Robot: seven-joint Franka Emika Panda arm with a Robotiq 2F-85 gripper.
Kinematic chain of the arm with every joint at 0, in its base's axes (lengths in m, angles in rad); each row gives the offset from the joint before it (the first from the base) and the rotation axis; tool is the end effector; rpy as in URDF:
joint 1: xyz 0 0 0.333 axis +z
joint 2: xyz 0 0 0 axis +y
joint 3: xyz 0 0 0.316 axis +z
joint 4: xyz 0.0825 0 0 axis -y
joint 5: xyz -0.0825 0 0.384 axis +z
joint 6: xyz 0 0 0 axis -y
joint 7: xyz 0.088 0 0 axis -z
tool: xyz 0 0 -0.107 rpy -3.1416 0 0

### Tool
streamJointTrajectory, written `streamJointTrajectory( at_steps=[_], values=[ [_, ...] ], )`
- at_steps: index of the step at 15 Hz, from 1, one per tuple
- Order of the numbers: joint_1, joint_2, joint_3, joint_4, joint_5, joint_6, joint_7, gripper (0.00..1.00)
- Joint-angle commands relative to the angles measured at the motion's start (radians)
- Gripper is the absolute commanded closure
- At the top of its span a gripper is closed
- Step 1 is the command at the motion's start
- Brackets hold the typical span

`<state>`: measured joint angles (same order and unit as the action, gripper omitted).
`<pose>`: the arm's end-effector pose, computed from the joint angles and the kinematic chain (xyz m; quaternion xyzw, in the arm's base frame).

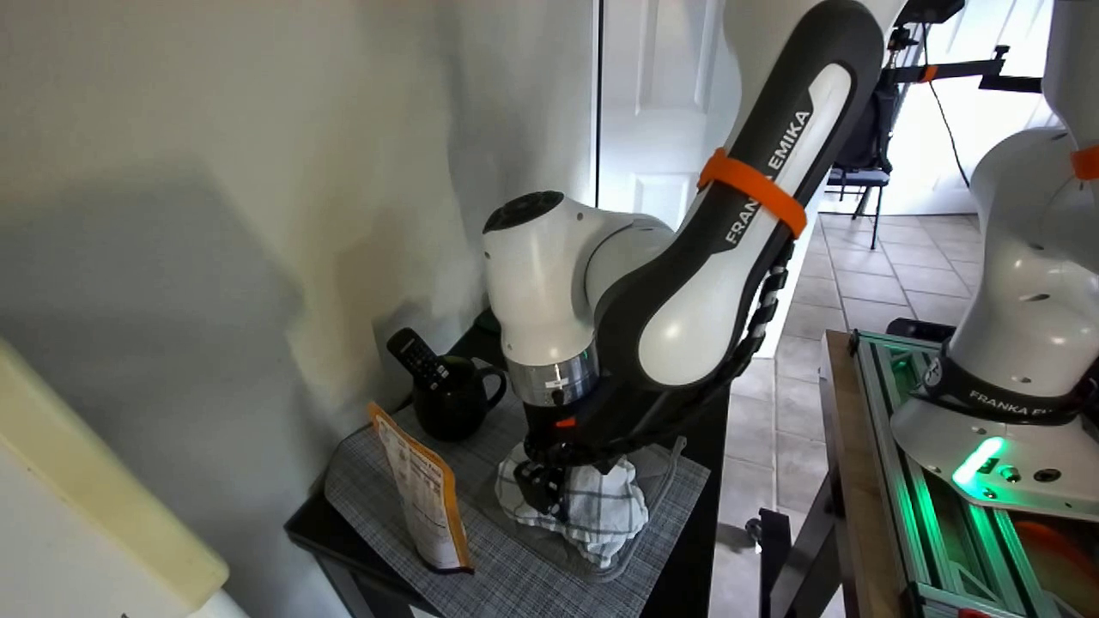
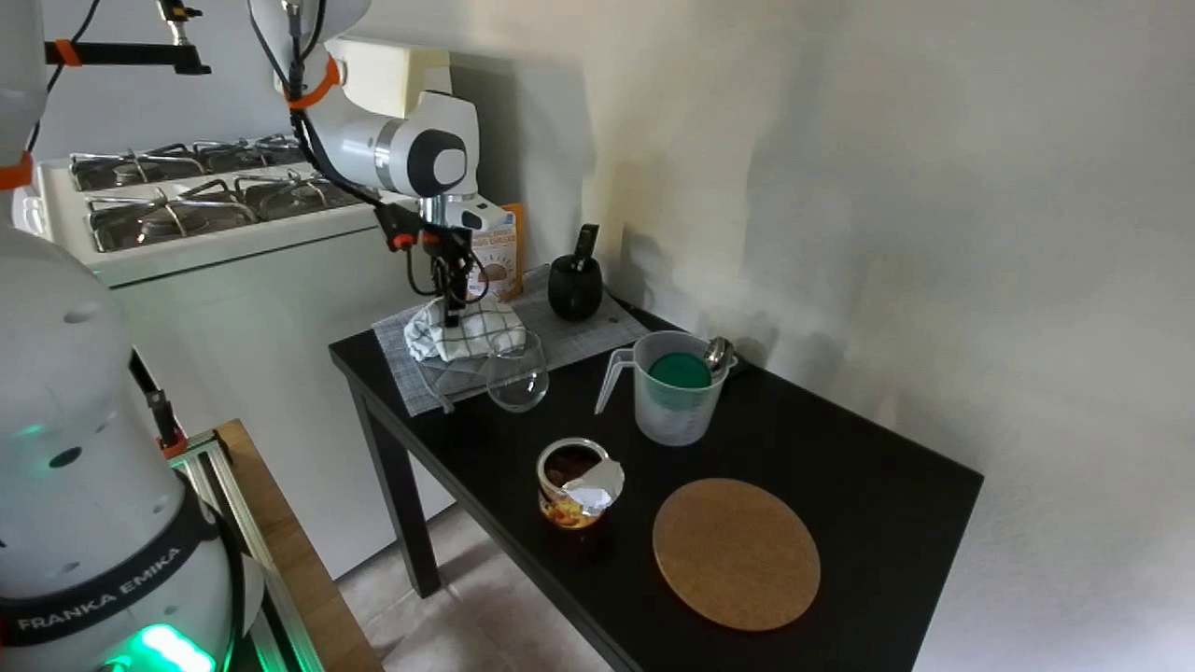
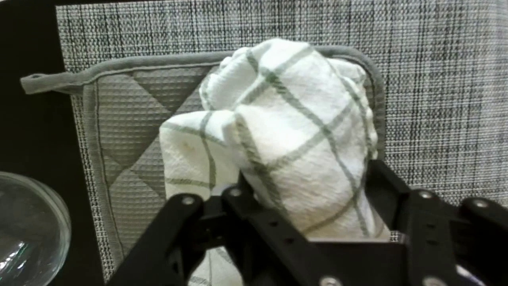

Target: Move the cloth to the right

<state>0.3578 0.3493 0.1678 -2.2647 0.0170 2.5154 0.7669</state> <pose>0.4556 0.2669 0.1989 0.9897 -0.1308 -0.0577 0.0016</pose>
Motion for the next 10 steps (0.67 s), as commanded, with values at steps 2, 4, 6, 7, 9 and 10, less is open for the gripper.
streamJointTrajectory(
  at_steps=[2, 4, 6, 7, 9, 10],
  values=[
    [0.051, 0.017, -0.048, 0.035, -0.06, -0.041, 0.105, 0.65],
    [0.051, -0.003, -0.053, 0.026, -0.067, -0.052, 0.124, 0.81],
    [0.048, -0.023, -0.052, 0.018, -0.07, -0.073, 0.134, 0.96],
    [0.046, -0.03, -0.052, 0.016, -0.071, -0.086, 0.139, 0.99],
    [0.039, -0.054, -0.051, 0.009, -0.069, -0.124, 0.149, 0.98],
    [0.029, -0.071, -0.046, -0.001, -0.058, -0.138, 0.142, 0.97]
  ],
)
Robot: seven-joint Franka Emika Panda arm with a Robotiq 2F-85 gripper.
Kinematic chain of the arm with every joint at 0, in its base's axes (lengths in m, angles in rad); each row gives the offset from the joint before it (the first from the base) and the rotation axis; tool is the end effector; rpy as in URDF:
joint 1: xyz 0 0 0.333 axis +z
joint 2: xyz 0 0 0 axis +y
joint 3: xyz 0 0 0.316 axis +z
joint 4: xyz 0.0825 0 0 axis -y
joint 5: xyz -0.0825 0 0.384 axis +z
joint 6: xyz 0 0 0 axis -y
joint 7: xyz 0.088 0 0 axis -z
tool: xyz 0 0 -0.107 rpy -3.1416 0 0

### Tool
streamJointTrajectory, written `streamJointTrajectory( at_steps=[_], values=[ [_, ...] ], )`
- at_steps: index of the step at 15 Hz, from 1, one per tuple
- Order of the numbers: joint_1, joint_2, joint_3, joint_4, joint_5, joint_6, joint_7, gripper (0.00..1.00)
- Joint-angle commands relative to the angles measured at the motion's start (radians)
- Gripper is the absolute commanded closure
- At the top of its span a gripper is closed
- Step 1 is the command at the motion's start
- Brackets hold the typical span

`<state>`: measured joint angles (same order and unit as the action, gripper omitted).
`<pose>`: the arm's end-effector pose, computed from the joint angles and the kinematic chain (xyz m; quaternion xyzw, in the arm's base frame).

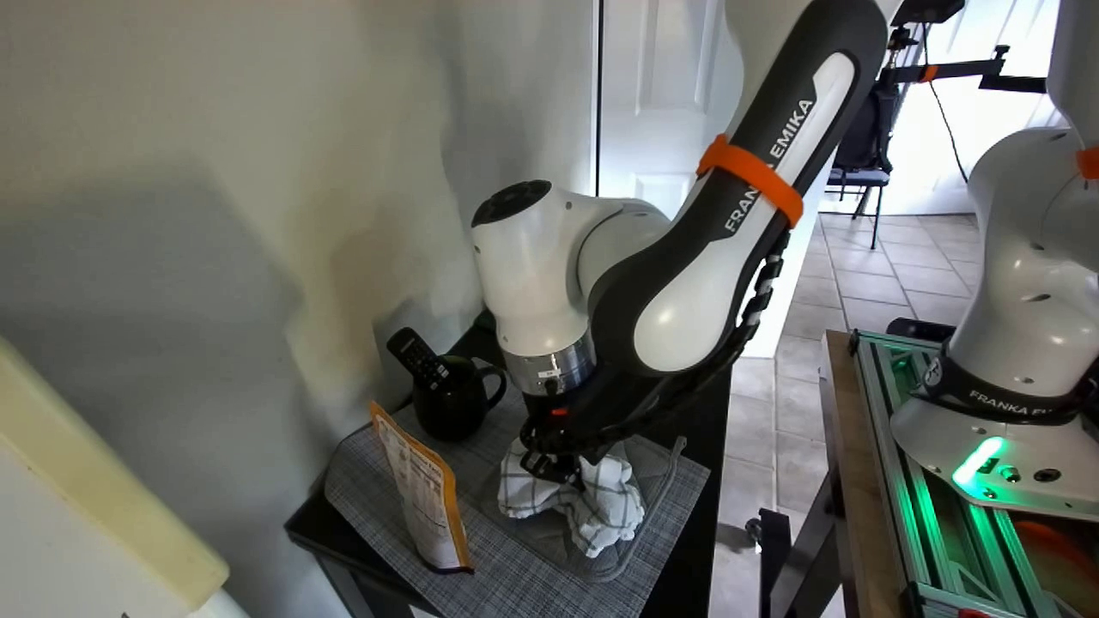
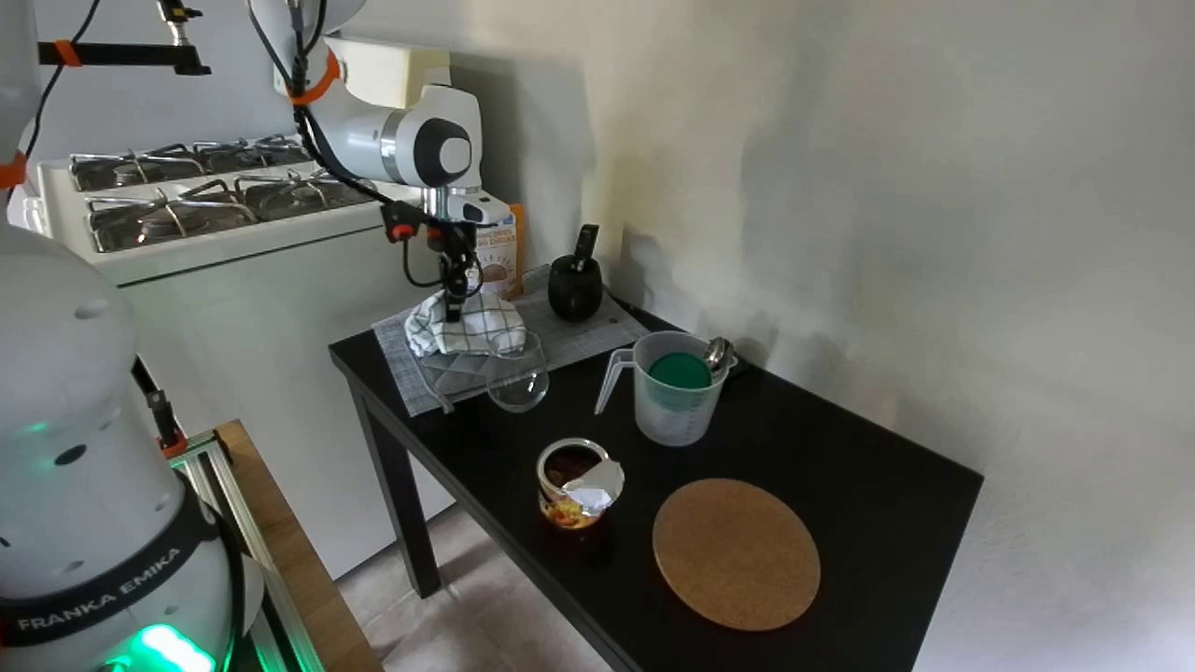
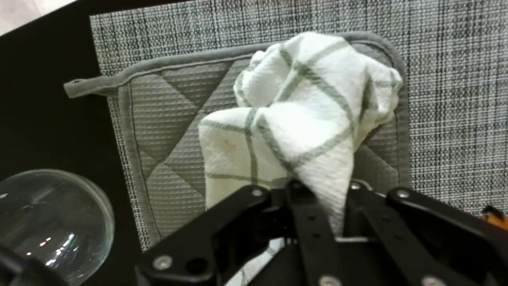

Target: Move the cloth to the right

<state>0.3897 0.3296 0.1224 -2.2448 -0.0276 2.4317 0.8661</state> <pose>0.4600 0.2601 0.2086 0.9835 -0.1666 -0.0614 0.0354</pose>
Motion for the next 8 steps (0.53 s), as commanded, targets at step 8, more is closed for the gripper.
streamJointTrajectory(
  at_steps=[8],
  values=[
    [-0.13, -0.457, 0.009, -0.254, 0.088, 0.031, 0.052, 0.97]
  ],
)
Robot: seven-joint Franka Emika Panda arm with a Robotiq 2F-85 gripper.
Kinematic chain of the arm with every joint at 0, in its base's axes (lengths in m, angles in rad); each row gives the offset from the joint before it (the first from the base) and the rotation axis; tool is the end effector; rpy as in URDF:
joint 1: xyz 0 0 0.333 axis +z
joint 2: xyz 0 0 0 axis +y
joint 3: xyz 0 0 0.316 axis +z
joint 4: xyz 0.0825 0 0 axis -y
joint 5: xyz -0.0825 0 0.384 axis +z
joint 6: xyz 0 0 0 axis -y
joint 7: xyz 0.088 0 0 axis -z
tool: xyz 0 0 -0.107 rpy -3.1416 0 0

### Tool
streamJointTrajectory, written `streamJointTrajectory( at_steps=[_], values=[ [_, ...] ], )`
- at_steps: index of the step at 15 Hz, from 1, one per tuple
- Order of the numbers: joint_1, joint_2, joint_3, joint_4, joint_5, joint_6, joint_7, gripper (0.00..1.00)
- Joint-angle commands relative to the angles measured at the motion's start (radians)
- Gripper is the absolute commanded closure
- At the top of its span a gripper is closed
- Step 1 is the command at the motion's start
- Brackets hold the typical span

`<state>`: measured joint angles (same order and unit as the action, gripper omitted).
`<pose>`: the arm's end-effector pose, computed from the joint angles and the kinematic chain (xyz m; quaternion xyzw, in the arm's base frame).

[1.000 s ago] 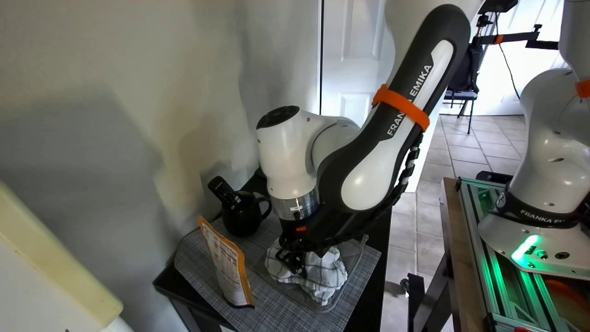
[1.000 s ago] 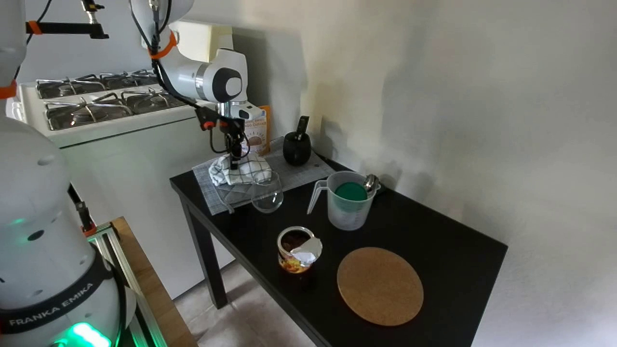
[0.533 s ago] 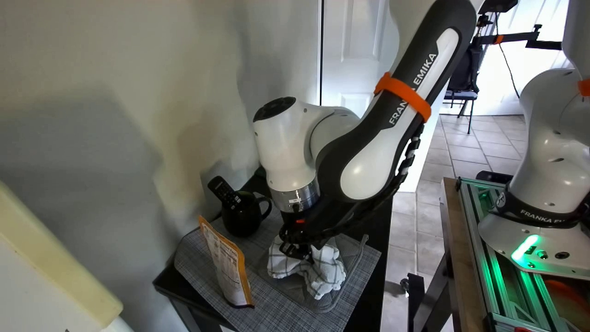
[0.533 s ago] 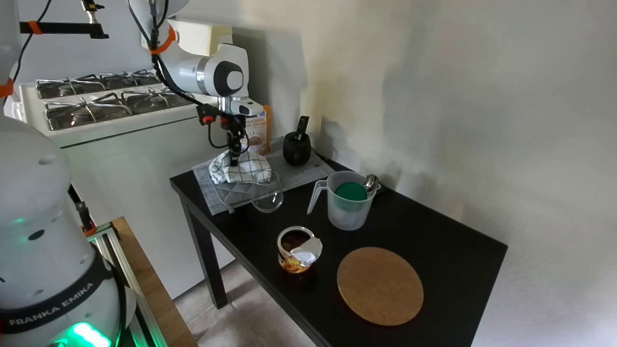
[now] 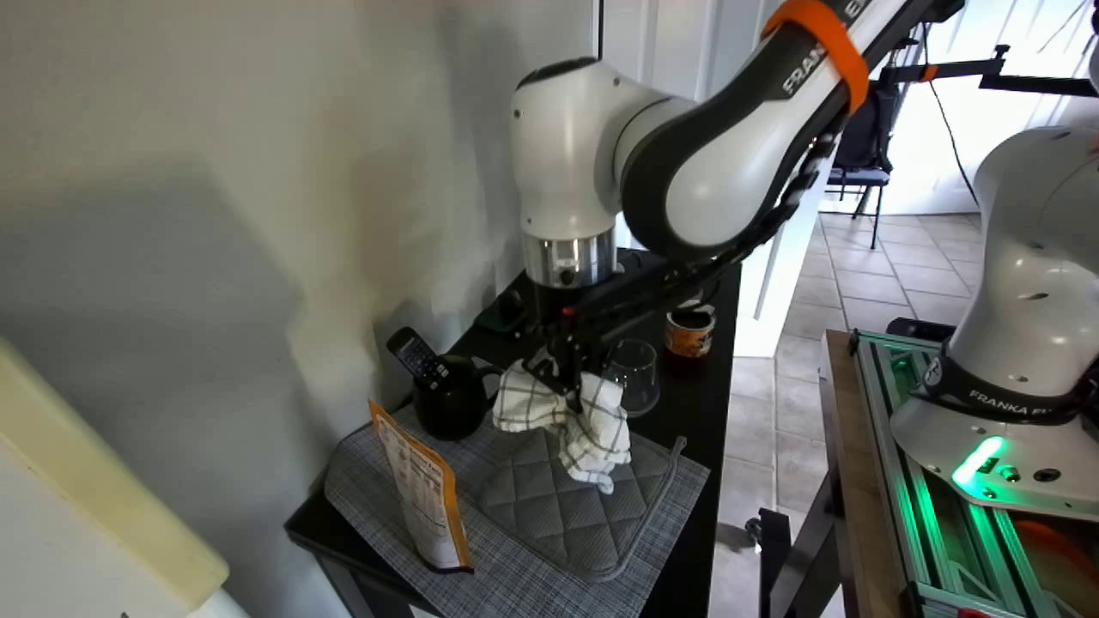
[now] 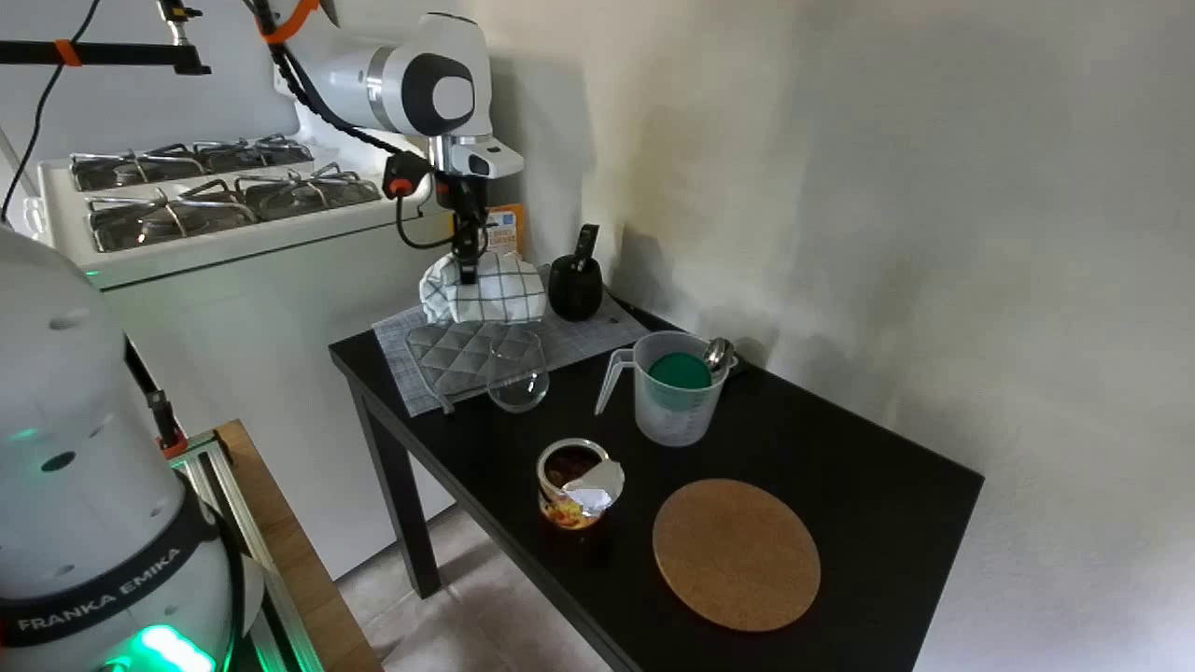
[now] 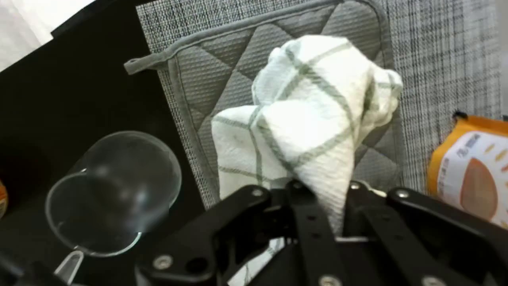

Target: Move the cloth to the right

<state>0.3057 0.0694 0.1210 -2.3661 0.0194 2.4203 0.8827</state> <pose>0.4574 0.2082 0.2958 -0.9723 0.2333 0.0123 0.0039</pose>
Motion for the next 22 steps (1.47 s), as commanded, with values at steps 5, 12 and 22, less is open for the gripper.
streamJointTrajectory(
  at_steps=[5, 12, 22],
  values=[
    [-0.158, -0.491, 0.005, -0.226, 0.101, 0.013, 0.036, 0.97],
    [-0.21, -0.535, 0.046, -0.197, 0.126, -0.022, 0.014, 0.97],
    [-0.555, -0.439, -0.091, -0.025, 0.03, 0.033, 0.137, 0.97]
  ],
)
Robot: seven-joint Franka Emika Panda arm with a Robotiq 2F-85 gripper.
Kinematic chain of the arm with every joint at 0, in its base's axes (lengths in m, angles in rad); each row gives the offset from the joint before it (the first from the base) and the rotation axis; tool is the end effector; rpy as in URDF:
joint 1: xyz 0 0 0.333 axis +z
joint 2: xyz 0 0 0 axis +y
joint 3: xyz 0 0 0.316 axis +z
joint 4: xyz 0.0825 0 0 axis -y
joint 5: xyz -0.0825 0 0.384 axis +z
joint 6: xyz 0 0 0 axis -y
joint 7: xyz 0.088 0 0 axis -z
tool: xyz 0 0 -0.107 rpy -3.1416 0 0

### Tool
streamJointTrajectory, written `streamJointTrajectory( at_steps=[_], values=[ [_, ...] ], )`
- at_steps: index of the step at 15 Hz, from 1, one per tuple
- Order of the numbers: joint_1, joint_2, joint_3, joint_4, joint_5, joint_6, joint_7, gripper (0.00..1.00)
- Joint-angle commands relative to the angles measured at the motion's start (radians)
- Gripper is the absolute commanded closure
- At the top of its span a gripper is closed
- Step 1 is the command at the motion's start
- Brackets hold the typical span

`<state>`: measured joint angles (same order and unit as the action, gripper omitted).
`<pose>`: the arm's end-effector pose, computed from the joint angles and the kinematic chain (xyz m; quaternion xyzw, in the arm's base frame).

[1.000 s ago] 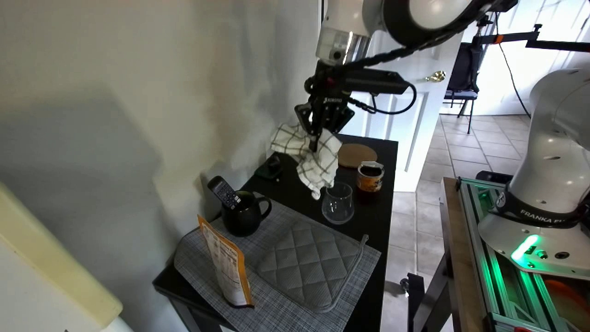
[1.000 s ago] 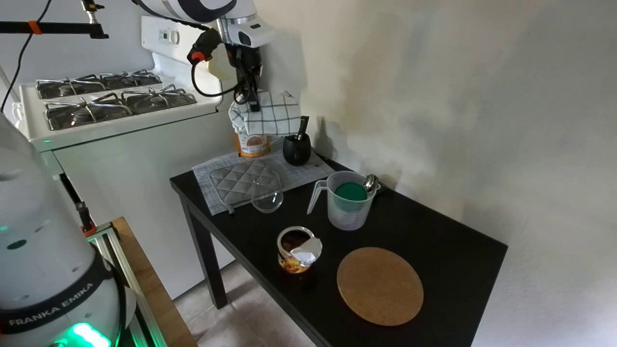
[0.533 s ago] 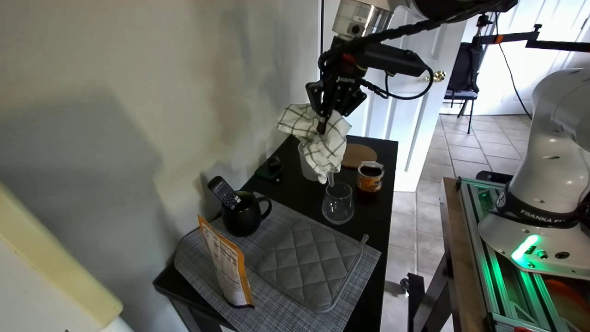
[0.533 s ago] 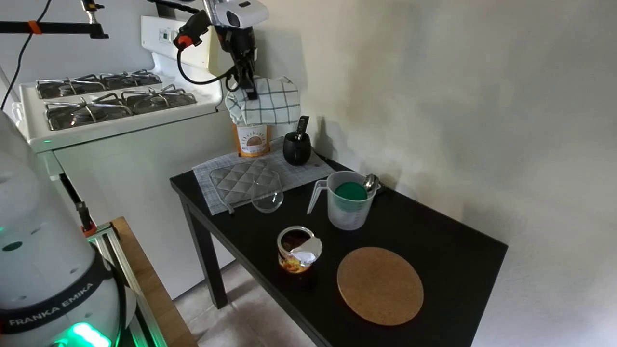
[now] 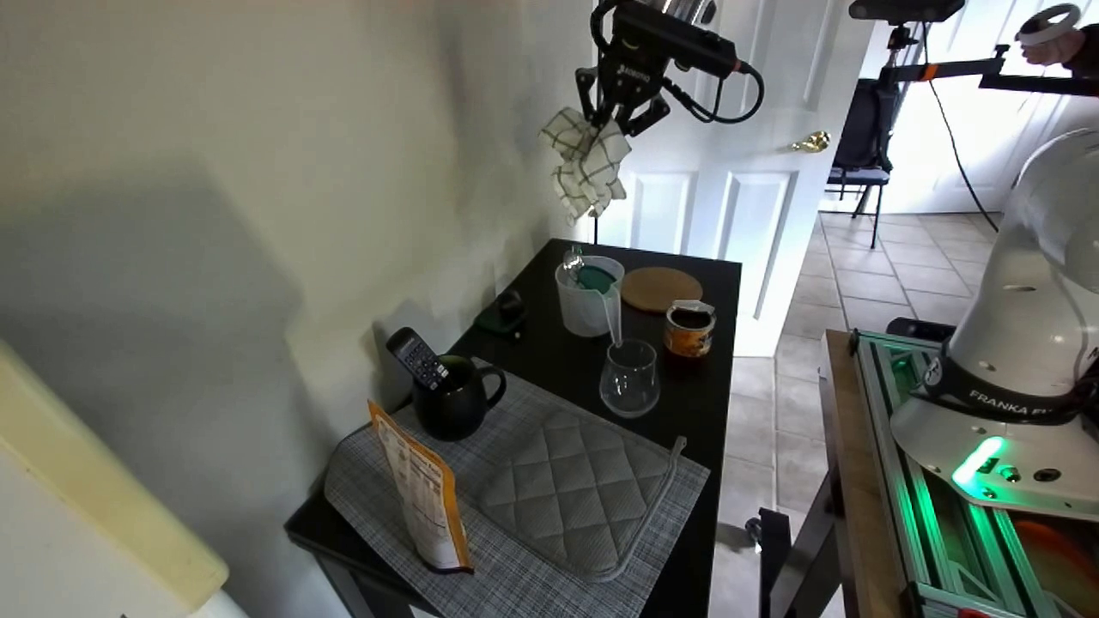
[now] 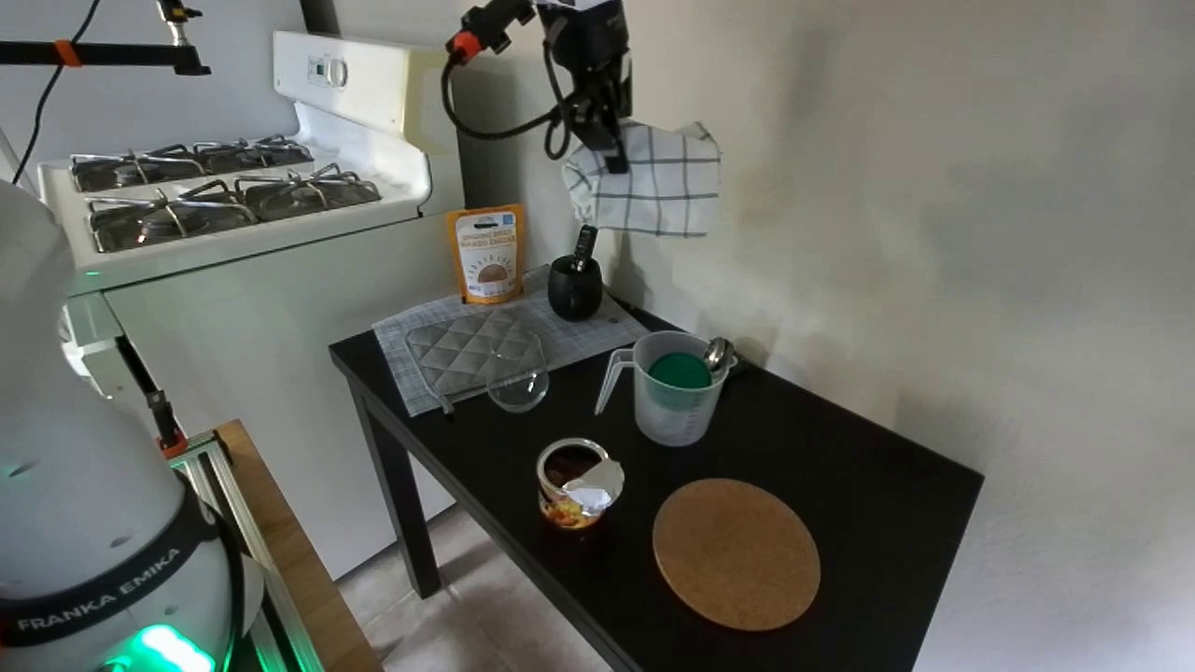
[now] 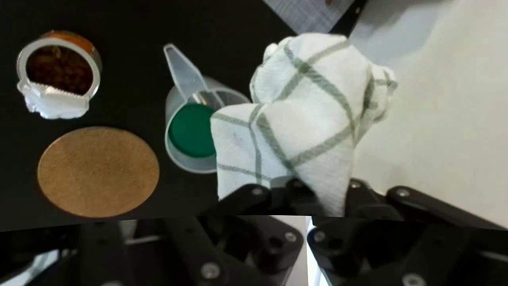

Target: Move the cloth to the right

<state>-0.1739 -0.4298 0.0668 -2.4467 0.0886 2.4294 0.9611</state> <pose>0.4467 -0.0458 0.5002 -0.8283 0.5213 -0.1775 0.1038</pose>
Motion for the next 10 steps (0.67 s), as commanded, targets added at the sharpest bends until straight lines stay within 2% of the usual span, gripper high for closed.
streamJointTrajectory(
  at_steps=[1, 6, 10],
  values=[
    [-0.107, 0.078, -0.053, 0.072, -0.052, 0.03, 0.07, 0.97],
    [-0.223, 0.258, -0.118, 0.205, -0.153, 0.082, 0.184, 0.97],
    [-0.239, 0.444, -0.188, 0.328, -0.298, 0.077, 0.344, 0.97]
  ],
)
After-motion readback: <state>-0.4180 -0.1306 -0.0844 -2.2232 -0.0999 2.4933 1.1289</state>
